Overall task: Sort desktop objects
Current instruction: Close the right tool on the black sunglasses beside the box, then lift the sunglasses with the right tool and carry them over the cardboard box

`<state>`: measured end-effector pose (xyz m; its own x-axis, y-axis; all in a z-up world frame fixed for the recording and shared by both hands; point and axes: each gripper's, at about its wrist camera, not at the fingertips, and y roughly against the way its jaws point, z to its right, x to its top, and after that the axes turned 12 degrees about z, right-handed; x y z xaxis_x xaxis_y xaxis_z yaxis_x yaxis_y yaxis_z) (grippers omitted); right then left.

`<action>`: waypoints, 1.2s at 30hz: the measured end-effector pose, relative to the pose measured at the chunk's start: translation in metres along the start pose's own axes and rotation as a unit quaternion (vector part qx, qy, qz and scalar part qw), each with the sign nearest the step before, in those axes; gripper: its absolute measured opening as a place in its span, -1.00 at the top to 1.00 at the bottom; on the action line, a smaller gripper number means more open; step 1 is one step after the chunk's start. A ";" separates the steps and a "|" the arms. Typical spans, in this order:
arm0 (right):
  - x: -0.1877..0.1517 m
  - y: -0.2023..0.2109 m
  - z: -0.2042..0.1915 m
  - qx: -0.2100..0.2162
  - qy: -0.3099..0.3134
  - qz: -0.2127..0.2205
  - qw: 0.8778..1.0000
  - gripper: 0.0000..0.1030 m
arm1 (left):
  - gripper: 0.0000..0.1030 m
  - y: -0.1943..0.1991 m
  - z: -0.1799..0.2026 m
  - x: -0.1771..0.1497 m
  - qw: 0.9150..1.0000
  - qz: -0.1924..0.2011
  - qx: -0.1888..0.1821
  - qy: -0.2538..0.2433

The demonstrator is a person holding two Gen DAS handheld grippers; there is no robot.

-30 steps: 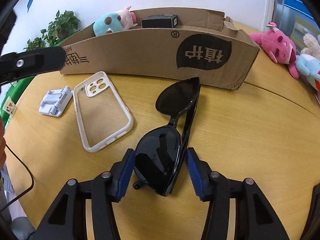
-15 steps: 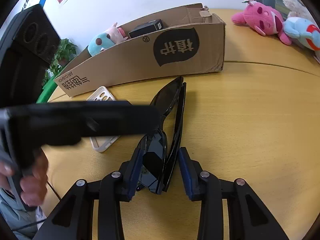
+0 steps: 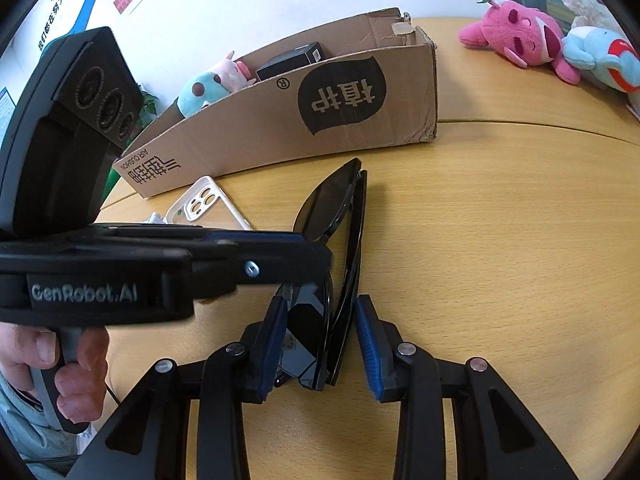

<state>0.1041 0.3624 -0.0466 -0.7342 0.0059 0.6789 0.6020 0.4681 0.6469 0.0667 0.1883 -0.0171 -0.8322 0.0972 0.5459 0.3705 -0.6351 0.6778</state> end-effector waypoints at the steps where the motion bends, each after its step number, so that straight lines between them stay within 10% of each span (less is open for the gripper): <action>1: 0.000 0.000 0.000 0.001 -0.001 0.000 1.000 0.34 | 0.83 0.000 0.000 0.001 1.000 -0.001 -0.001 -0.001; 7: 0.000 -0.001 -0.001 -0.002 0.002 -0.002 1.000 0.34 | 0.77 -0.002 -0.006 0.003 1.000 -0.009 0.008 0.007; 13: 0.002 -0.001 0.001 -0.005 0.005 -0.002 1.000 0.32 | -0.08 -0.008 -0.009 -0.001 1.000 -0.021 0.021 0.008; 36: 0.037 0.008 -0.039 0.026 0.041 0.035 0.998 0.42 | 0.62 0.032 0.003 0.026 0.999 0.029 -0.007 -0.017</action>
<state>0.0941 0.3321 -0.0029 -0.6618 -0.0314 0.7490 0.6318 0.5145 0.5798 0.0582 0.1727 0.0195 -0.7953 0.0854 0.6002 0.4113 -0.6513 0.6377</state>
